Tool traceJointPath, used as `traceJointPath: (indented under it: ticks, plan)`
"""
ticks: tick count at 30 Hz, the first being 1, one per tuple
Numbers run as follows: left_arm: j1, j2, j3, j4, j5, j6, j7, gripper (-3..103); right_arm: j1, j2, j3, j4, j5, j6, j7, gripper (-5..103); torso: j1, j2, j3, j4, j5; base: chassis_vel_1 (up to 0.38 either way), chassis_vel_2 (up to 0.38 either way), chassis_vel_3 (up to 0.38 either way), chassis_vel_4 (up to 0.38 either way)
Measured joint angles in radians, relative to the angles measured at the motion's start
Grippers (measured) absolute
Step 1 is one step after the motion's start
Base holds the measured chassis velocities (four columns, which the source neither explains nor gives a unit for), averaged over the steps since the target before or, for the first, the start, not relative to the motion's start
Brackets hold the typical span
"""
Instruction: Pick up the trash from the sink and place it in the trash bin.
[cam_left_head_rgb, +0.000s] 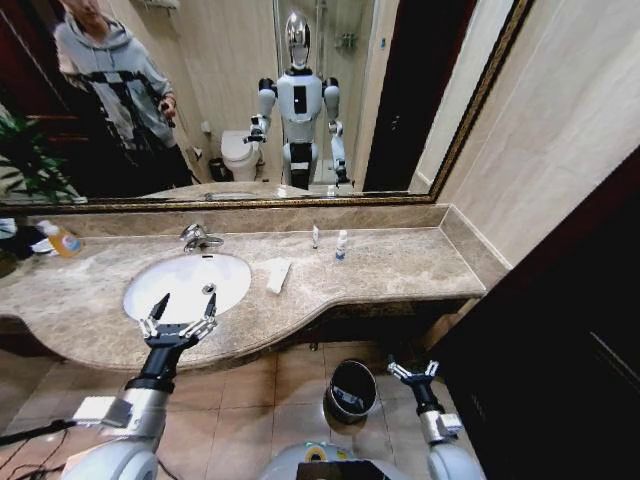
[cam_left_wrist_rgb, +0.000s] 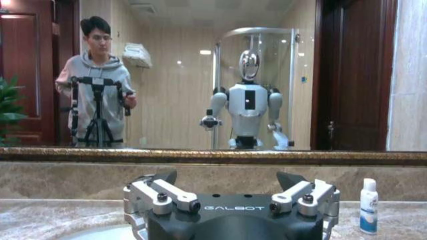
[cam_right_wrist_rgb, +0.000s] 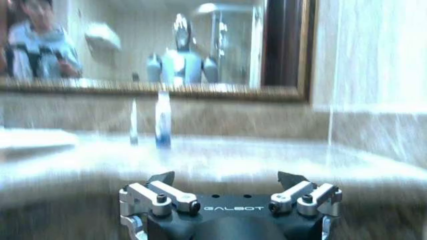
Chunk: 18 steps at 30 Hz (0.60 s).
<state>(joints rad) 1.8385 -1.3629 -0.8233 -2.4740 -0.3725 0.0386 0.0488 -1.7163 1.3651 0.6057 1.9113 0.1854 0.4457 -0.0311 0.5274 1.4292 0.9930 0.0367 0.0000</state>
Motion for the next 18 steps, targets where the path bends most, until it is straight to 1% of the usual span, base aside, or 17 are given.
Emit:
traceJointPath:
  ticks: [2,3,5,6,8,9,10,12,13,15,16,18]
  plan:
    - [0.000,0.000,0.000,0.000,0.000,0.000,0.000,100,0.001,0.001,0.001,0.026,0.001,-0.013,-0.002,100,0.000,0.000,0.000,0.0000,-0.0001,0.000,0.000,0.000,0.000]
    - [0.000,0.000,0.000,0.000,0.000,0.000,0.000,100,0.022,0.003,-0.001,0.076,0.005,-0.055,-0.012,100,0.000,0.000,0.000,-0.0003,-0.0003,0.000,0.000,0.000,0.000]
    - [0.000,0.000,0.000,0.000,0.000,0.000,0.000,100,0.101,0.003,-0.020,0.104,0.005,-0.122,-0.019,100,0.000,0.000,0.000,0.0000,0.0000,0.000,0.000,0.000,0.000]
    - [0.000,0.000,0.000,0.000,0.000,0.000,0.000,100,0.101,0.003,-0.020,0.104,0.005,-0.122,-0.019,100,0.000,0.000,0.000,0.0000,0.0000,0.000,0.000,0.000,0.000]
    - [0.000,0.000,0.000,0.000,0.000,0.000,0.000,100,0.212,-0.014,-0.059,0.102,-0.005,-0.193,-0.019,100,0.000,0.000,0.000,0.0003,0.0001,0.000,0.000,0.000,0.000]
    - [0.000,0.000,0.000,0.000,0.000,0.000,0.000,100,0.242,-0.023,-0.073,0.096,-0.007,-0.212,-0.019,100,0.000,0.000,0.000,0.0003,-0.0002,0.000,0.000,0.000,0.000]
    - [0.000,0.000,0.000,0.000,0.000,0.000,0.000,100,0.242,-0.023,-0.073,0.096,-0.007,-0.212,-0.019,100,0.000,0.000,0.000,0.0003,-0.0002,0.000,0.000,0.000,0.000]
    - [0.000,0.000,0.000,0.000,0.000,0.000,0.000,100,0.350,-0.055,-0.130,0.046,-0.018,-0.255,-0.023,100,0.000,0.000,0.000,0.0001,0.0001,0.000,0.000,0.000,0.000]
    - [0.000,0.000,0.000,0.000,0.000,0.000,0.000,100,0.390,-0.066,-0.152,0.020,-0.024,-0.262,-0.026,100,0.000,0.000,0.000,0.0001,0.0001,0.000,0.000,0.000,0.000]
    - [0.000,0.000,0.000,0.000,0.000,0.000,0.000,100,0.417,-0.073,-0.170,0.001,-0.027,-0.265,-0.028,100,0.000,0.000,0.000,0.0000,-0.0003,0.000,0.000,0.000,0.000]
    - [0.000,0.000,0.000,0.000,0.000,0.000,0.000,100,0.501,-0.091,-0.233,-0.064,-0.023,-0.279,-0.037,100,0.000,0.000,0.000,0.0000,0.0000,0.000,0.000,0.000,0.000]
    - [0.000,0.000,0.000,0.000,0.000,0.000,0.000,100,0.524,-0.095,-0.250,-0.081,-0.018,-0.284,-0.039,100,0.000,0.000,0.000,0.0001,0.0000,0.000,0.000,0.000,0.000]
